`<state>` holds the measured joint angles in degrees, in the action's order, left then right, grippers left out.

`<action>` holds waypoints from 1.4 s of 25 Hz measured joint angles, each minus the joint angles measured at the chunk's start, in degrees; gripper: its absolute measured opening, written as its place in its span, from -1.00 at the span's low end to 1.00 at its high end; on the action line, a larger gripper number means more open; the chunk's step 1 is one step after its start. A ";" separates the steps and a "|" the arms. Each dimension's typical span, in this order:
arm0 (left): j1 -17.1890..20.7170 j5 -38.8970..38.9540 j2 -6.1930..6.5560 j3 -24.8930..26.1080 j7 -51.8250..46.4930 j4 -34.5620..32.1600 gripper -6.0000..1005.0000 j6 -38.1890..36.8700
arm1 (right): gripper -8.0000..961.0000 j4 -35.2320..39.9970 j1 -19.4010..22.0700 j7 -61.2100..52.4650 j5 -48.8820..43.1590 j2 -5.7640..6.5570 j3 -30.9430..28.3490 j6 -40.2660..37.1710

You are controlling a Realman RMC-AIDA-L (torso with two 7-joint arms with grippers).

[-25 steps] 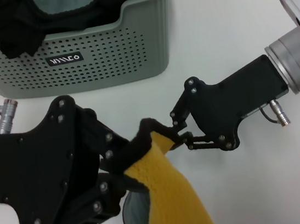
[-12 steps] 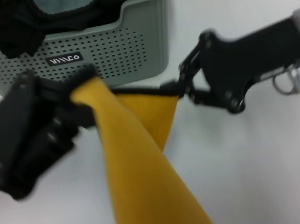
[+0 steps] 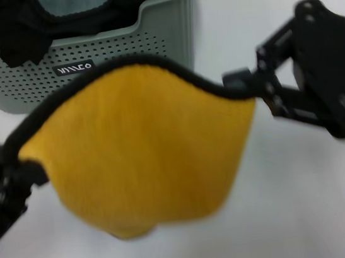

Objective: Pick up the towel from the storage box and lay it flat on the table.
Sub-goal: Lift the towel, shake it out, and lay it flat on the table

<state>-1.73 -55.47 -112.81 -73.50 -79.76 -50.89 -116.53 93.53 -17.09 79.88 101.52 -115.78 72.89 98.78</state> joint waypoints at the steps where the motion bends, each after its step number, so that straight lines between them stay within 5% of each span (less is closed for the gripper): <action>1: 1.20 -0.23 -0.01 -0.17 -0.04 -1.15 -0.95 -0.05 | -0.96 1.79 1.54 -0.61 0.92 0.04 0.47 0.22; 9: 14.33 -1.66 -0.67 -4.29 0.45 -12.22 -0.96 -0.26 | -0.96 10.94 14.76 -6.47 7.50 0.67 5.50 3.49; 13: 16.91 -4.73 -2.13 -2.26 4.51 -7.95 -0.96 -0.15 | -0.96 5.04 18.66 -5.41 6.63 0.61 5.66 2.42; 16: 11.58 -8.73 -3.34 4.42 6.19 3.80 -0.96 -0.04 | -0.96 -7.09 15.48 -3.44 4.68 0.63 5.44 -0.09; 20: -0.86 -17.15 -2.47 11.69 10.52 22.19 -0.96 0.85 | -0.96 -27.63 5.90 1.41 1.52 0.60 6.02 -4.92; 23: -8.01 -22.41 -2.11 12.84 12.99 29.32 -0.96 5.23 | -0.96 -41.11 -1.08 5.24 0.77 0.40 6.03 -6.89; 27: -12.14 -24.17 -3.03 12.98 12.87 30.05 -0.96 13.38 | -0.96 -51.08 -6.99 8.11 -0.08 0.27 5.82 -11.64; 35: -15.22 -22.32 -3.01 13.37 12.63 29.74 -0.95 24.37 | -0.96 -52.09 -10.54 7.00 -3.53 0.32 5.88 -25.73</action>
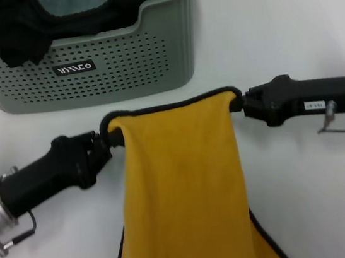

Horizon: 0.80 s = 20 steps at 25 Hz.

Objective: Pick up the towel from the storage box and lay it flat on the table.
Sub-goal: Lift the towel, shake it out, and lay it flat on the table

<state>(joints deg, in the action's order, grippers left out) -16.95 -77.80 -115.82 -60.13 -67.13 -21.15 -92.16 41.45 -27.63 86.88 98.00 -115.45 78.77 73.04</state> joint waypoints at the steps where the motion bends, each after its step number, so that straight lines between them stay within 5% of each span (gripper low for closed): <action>1: 0.00 0.00 0.00 0.00 0.00 0.00 -0.94 0.00 | -0.96 -0.18 -0.83 -0.80 -1.05 0.03 -0.18 -1.19; 10: -5.60 -0.72 0.06 -0.25 -2.73 0.00 -0.92 20.71 | -0.95 -0.85 -7.89 -8.39 -13.19 -0.10 -0.46 -12.01; 20: -7.72 -13.92 0.35 -0.33 -11.96 -8.04 -0.90 27.62 | -0.95 -0.75 -11.59 -10.85 -19.48 -0.05 -0.46 -17.67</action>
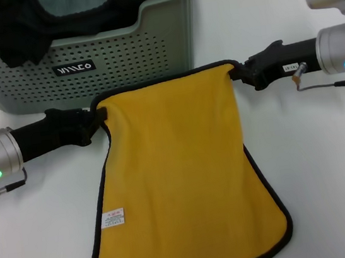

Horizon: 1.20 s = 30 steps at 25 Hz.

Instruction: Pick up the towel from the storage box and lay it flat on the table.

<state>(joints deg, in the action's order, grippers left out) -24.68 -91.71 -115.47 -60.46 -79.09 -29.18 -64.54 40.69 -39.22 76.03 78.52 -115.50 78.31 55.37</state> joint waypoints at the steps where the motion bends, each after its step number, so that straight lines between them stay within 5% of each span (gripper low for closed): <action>1: 0.38 -1.60 -0.18 0.07 -1.02 -1.67 -0.90 0.03 | -0.95 -0.03 -0.43 -0.34 -0.84 -0.12 0.04 -0.57; 12: 4.31 -9.86 -2.82 0.36 -1.91 -14.63 -0.88 1.88 | -0.95 -0.49 -1.82 -1.53 -3.29 -0.47 1.16 -3.75; 17: 4.02 -12.92 -4.10 0.35 -2.06 -15.56 -0.87 4.14 | -0.95 -0.64 -1.85 -2.18 -3.33 -0.55 2.23 -4.28; 23: 4.22 -13.14 -4.23 0.34 -6.50 -15.51 -0.85 4.46 | -0.95 0.10 -0.54 -3.33 -3.23 -0.54 3.17 -5.07; 27: 6.19 -12.31 -4.24 0.75 -7.90 -15.67 -0.85 4.38 | -0.68 4.18 2.82 -3.76 -3.04 -0.62 3.26 -5.57; 30: 8.05 -10.53 -4.37 2.19 -7.81 -15.74 -0.63 4.04 | -0.46 8.53 5.92 -4.43 -2.93 -0.57 3.10 -5.35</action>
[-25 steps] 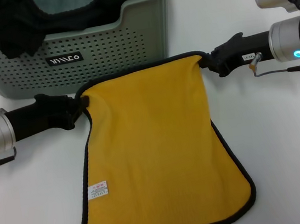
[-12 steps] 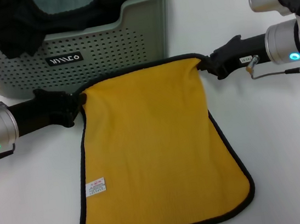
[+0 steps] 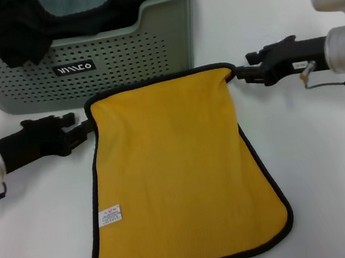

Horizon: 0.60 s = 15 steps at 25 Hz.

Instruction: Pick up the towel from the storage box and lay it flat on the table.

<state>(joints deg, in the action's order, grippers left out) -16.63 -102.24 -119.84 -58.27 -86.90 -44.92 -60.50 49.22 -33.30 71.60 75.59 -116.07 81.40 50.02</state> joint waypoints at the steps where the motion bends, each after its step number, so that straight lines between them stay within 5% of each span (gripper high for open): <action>1: 0.54 0.74 -0.02 0.20 0.10 -0.01 -0.56 -0.18 | -0.36 1.15 0.81 0.01 0.02 0.02 -0.05 0.06; 3: 1.79 2.98 0.07 0.29 0.56 -0.30 -0.42 -1.48 | -0.18 5.78 4.14 0.88 0.53 -0.01 0.11 0.41; 5: 3.08 5.69 0.20 0.53 1.81 -0.87 -0.01 -3.70 | -0.04 9.67 7.28 3.68 2.45 -0.04 0.64 1.98; 11: 5.41 14.45 0.15 1.84 11.67 0.54 0.45 -17.46 | 0.22 12.42 12.21 20.30 14.74 0.27 0.43 16.73; 15: 4.91 15.25 0.70 1.86 14.89 0.73 0.48 -33.00 | 0.40 11.90 12.93 30.18 17.00 0.23 -1.07 30.27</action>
<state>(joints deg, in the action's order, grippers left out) -11.72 -86.99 -119.13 -56.41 -72.02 -44.19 -93.50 61.13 -20.38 101.78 92.59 -115.84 80.33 80.29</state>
